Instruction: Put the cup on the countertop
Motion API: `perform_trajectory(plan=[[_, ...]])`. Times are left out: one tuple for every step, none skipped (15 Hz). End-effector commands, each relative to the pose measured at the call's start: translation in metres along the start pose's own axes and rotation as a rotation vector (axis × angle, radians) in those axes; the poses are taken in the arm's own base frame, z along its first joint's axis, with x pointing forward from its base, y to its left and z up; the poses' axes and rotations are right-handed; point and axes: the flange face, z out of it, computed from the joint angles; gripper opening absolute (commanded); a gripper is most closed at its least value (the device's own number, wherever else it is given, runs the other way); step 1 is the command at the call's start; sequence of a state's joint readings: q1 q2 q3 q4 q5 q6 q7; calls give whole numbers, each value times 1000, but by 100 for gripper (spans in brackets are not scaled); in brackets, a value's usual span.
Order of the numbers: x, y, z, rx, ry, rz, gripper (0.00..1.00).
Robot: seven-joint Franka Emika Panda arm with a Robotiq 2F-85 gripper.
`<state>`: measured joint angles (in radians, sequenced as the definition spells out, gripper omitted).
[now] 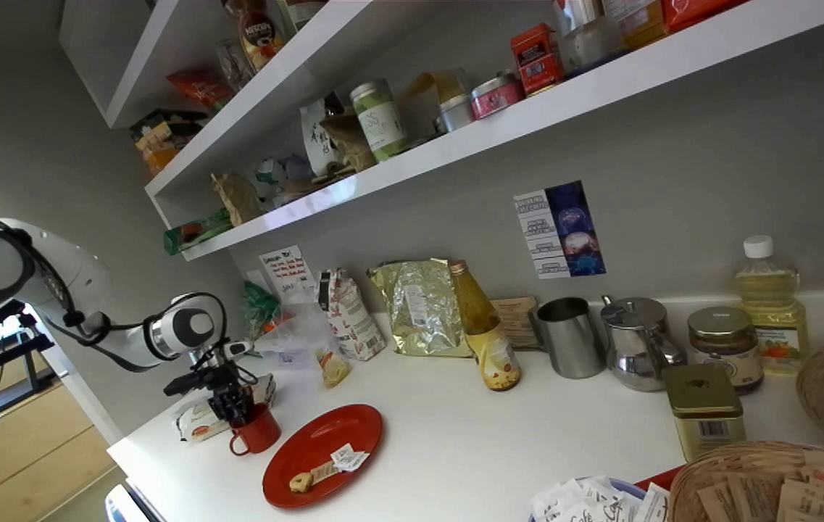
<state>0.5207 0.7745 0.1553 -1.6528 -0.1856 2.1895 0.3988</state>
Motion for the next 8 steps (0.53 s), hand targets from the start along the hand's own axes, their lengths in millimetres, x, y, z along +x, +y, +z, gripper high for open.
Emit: perform_trajectory(plan=[[-10,0,-33,-14,27,4,84],[-13,2,-46,-9,36,11,91],[-16,3,-57,-3,47,19,97],[-2,-1,-33,1,37,3,81],[-4,0,-44,0,47,6,87],[-6,1,-53,-1,54,7,96],[-8,2,-57,-1,57,7,97],[-10,2,-58,-2,57,7,97]])
